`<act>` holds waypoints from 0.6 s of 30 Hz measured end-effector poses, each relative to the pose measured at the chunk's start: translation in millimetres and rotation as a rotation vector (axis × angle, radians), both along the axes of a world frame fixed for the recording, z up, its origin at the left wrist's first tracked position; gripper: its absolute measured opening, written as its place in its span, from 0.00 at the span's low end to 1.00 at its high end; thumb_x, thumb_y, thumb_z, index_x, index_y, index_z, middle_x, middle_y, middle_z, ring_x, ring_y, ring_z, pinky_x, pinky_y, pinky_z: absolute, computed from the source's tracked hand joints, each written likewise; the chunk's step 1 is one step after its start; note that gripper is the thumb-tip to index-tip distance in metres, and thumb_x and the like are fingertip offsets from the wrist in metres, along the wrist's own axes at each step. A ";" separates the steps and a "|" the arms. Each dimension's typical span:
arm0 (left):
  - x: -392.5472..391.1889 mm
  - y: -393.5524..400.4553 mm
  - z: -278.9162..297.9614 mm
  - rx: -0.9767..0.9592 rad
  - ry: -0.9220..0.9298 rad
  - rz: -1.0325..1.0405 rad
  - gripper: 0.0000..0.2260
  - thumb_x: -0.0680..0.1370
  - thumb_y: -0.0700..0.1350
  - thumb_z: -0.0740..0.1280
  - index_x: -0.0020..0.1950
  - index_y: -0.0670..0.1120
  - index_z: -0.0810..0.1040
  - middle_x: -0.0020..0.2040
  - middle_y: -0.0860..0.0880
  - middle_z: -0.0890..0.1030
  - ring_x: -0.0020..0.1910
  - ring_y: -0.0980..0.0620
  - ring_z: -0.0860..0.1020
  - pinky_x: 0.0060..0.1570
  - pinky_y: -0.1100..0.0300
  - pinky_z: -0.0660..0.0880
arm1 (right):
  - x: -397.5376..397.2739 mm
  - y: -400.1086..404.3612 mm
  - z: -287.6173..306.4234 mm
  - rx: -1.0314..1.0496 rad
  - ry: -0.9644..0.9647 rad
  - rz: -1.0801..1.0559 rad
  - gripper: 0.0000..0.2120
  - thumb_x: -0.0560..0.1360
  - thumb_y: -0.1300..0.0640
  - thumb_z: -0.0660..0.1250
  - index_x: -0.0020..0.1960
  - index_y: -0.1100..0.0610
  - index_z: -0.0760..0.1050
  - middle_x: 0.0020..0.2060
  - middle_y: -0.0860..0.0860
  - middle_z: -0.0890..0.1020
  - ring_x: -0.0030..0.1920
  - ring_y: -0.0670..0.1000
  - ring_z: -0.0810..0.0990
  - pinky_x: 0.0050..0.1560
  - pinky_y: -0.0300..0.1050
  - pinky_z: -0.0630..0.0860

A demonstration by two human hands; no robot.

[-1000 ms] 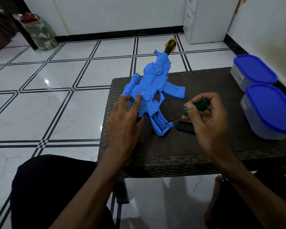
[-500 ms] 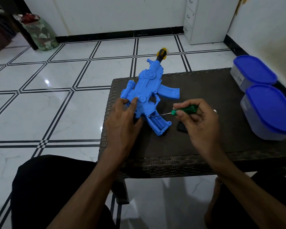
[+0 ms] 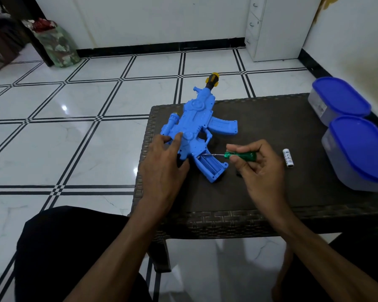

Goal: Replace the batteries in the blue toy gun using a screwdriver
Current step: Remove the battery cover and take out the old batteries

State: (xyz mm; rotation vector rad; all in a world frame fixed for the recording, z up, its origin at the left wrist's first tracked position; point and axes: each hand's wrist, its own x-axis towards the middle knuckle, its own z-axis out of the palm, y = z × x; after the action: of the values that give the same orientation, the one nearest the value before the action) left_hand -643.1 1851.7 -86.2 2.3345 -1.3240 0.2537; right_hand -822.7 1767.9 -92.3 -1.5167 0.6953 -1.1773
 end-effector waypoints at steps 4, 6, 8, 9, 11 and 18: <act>1.8 -0.3 -1.6 0.013 0.027 0.024 0.29 0.74 0.53 0.69 0.74 0.55 0.67 0.65 0.48 0.71 0.59 0.48 0.74 0.45 0.57 0.72 | -4.4 -9.7 -2.3 -0.046 0.195 0.023 0.09 0.74 0.65 0.72 0.45 0.56 0.74 0.48 0.48 0.86 0.51 0.45 0.85 0.50 0.45 0.81; 2.4 0.1 -1.7 0.017 0.033 0.031 0.29 0.74 0.53 0.69 0.74 0.54 0.67 0.65 0.48 0.71 0.60 0.48 0.74 0.47 0.56 0.73 | -7.3 -12.8 -0.5 -0.098 0.334 0.027 0.09 0.72 0.64 0.74 0.46 0.53 0.76 0.46 0.44 0.86 0.50 0.42 0.84 0.50 0.45 0.82; 2.0 -0.3 -1.4 0.017 0.033 0.027 0.29 0.74 0.53 0.69 0.74 0.54 0.67 0.65 0.48 0.71 0.60 0.48 0.74 0.47 0.56 0.73 | -8.8 -13.6 2.9 -0.212 0.479 0.007 0.08 0.72 0.63 0.75 0.47 0.52 0.80 0.43 0.42 0.85 0.47 0.41 0.84 0.50 0.46 0.82; 1.8 -0.3 -1.8 0.018 0.038 0.023 0.29 0.74 0.53 0.69 0.74 0.54 0.67 0.65 0.48 0.71 0.60 0.48 0.74 0.47 0.56 0.72 | -9.0 -13.7 4.3 -0.261 0.519 0.001 0.08 0.72 0.63 0.74 0.47 0.52 0.81 0.42 0.42 0.85 0.45 0.42 0.84 0.49 0.48 0.82; 0.9 -1.1 -2.6 0.024 0.054 0.012 0.29 0.74 0.53 0.69 0.74 0.54 0.67 0.65 0.48 0.71 0.61 0.49 0.73 0.48 0.57 0.71 | -10.5 -15.2 8.0 -0.314 0.560 0.000 0.08 0.72 0.63 0.73 0.48 0.52 0.82 0.40 0.43 0.84 0.43 0.45 0.84 0.48 0.51 0.82; 2.1 -1.4 -7.3 0.048 0.098 0.017 0.29 0.74 0.53 0.69 0.74 0.55 0.67 0.64 0.50 0.73 0.58 0.50 0.74 0.44 0.61 0.64 | -14.3 -12.9 11.3 -0.411 0.652 0.012 0.09 0.71 0.65 0.73 0.46 0.52 0.83 0.34 0.38 0.80 0.41 0.43 0.80 0.46 0.44 0.79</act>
State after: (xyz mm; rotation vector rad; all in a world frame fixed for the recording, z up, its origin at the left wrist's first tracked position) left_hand -641.0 1850.3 -93.5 2.3664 -1.2771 0.1130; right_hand -836.9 1755.1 -80.9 -2.2919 0.8979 -0.8346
